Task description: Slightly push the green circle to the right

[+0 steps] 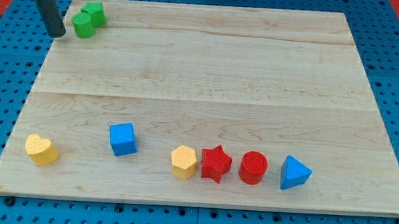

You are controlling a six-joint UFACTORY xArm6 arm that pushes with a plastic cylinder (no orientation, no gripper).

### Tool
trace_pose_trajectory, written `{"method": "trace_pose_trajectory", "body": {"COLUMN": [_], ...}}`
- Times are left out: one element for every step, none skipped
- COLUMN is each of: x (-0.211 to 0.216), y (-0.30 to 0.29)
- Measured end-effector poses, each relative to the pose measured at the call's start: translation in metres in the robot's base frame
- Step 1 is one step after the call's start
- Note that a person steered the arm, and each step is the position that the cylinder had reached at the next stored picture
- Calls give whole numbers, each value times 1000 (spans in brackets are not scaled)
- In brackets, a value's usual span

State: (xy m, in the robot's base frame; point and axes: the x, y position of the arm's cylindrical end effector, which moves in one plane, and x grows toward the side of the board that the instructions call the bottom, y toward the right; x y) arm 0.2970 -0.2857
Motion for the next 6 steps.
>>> {"method": "trace_pose_trajectory", "body": {"x": [-5, -5, -1, 3, 9, 16], "y": [32, 47, 41, 41, 34, 34]}}
